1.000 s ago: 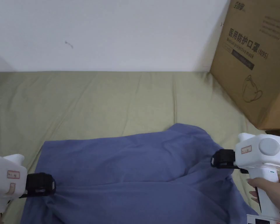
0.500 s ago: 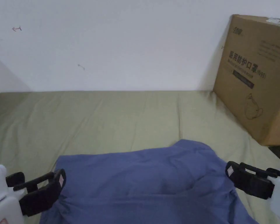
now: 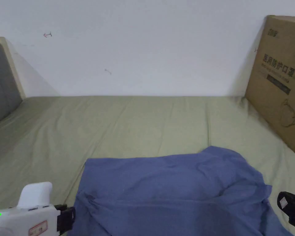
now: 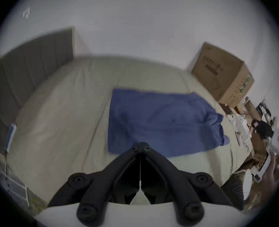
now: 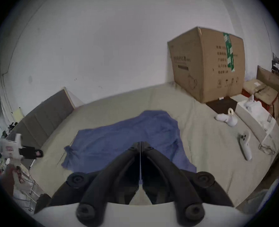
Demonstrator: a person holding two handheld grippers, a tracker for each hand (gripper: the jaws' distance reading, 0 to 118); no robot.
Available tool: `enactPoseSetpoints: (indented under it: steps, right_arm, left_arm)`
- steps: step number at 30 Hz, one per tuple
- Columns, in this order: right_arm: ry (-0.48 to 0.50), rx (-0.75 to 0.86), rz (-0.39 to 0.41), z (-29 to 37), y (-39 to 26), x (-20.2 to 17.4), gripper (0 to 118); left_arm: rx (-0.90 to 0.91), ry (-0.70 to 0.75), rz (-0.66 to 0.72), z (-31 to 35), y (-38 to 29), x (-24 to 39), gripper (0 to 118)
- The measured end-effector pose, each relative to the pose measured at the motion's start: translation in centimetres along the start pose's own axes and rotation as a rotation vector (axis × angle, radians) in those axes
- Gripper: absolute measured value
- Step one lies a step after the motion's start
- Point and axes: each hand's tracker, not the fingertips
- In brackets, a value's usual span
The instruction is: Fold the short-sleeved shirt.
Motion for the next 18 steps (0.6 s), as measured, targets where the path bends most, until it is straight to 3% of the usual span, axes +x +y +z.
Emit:
enactPoseSetpoints:
  steps: [1, 2, 3, 4, 5, 9, 15, 16, 18]
  right_arm:
    - [0.04, 0.008, -0.006, -0.1, -0.2, 0.1, 1]
    - [0.073, -0.003, -0.015, -0.3, -0.4, 0.1, 1]
    - [0.097, -0.015, -0.022, -0.3, -0.5, -0.3, 1]
    - [0.098, -0.021, -0.019, -0.5, -0.6, -0.4, 1]
    - [0.092, -0.026, -0.01, -0.7, -0.8, -0.6, 1]
    - [0.046, -0.058, 0.055, -1.2, -1.0, -1.4, 1]
    - [-0.027, -0.079, -0.007, -2.9, -0.9, 0.8, 1]
    - [-0.031, -0.088, -0.02, -3.2, -0.9, 1.3, 1]
    - [-0.042, -0.126, -0.023, -3.9, -0.7, 2.6, 1]
  left_arm:
    - [-0.023, -0.007, 0.015, -1.7, 0.0, -0.9, 1]
    - [-0.036, 0.002, 0.04, -3.7, -0.1, -1.5, 13]
    - [-0.052, 0.067, 0.054, -5.5, -0.2, -2.1, 40]
    - [-0.069, 0.124, 0.059, -7.1, -0.3, -2.6, 83]
    - [-0.1, 0.152, 0.049, -8.8, -0.3, -3.2, 118]
    - [-0.159, 0.196, 0.083, -12.8, -1.4, -3.7, 113]
    - [-0.213, 0.201, -0.041, -15.9, -1.4, -3.2, 110]
    - [-0.203, 0.191, -0.036, -15.0, -1.2, -3.0, 100]
    - [-0.153, 0.198, -0.108, -12.8, -0.9, -2.6, 45]
